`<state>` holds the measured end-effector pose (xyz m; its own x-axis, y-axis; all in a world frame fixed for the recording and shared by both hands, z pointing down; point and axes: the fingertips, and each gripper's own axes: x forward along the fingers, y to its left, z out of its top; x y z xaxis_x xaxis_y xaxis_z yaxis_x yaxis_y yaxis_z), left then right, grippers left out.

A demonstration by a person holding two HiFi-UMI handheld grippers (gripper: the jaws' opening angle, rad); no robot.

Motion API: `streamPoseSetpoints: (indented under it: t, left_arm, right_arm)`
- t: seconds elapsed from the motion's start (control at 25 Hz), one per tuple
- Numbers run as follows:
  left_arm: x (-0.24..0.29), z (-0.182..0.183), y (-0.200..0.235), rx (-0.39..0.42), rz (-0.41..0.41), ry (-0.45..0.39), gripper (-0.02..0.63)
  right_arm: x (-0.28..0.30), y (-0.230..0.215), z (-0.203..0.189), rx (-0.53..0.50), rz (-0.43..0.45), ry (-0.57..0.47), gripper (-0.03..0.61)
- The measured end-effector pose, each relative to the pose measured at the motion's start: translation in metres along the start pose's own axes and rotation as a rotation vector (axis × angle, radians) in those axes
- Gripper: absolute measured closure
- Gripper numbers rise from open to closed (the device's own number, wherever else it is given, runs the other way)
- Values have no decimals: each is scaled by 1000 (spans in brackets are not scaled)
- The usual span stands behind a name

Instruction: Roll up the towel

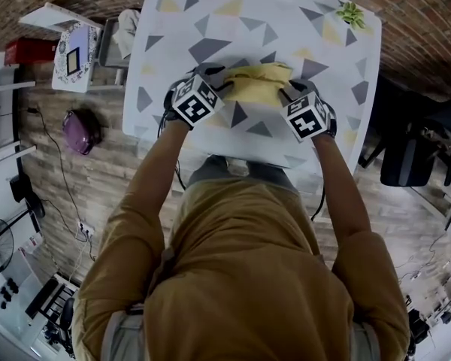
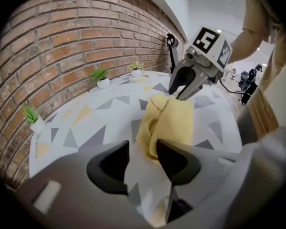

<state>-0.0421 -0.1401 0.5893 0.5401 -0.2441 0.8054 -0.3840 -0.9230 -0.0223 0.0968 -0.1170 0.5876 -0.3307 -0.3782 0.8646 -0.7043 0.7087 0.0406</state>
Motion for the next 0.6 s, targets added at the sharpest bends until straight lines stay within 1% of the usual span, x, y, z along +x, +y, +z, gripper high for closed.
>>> streamPoseSetpoints:
  t: [0.16, 0.32, 0.4, 0.48, 0.6]
  left_arm:
    - [2, -1, 2, 12, 45, -14, 410]
    - [2, -1, 4, -14, 61, -30, 405]
    - [-3, 1, 7, -31, 82, -50, 388]
    - [-11, 2, 10, -39, 109, -78, 387]
    - [-25, -1, 8, -39, 137, -109, 388]
  right_arm:
    - [5, 2, -2, -25, -35, -3, 459]
    - [3, -1, -2, -7, -57, -12, 452]
    - [-2, -5, -3, 14, -77, -36, 432]
    - [-10, -7, -3, 23, -99, -63, 431]
    - [-24, -10, -8, -12, -149, -88, 431]
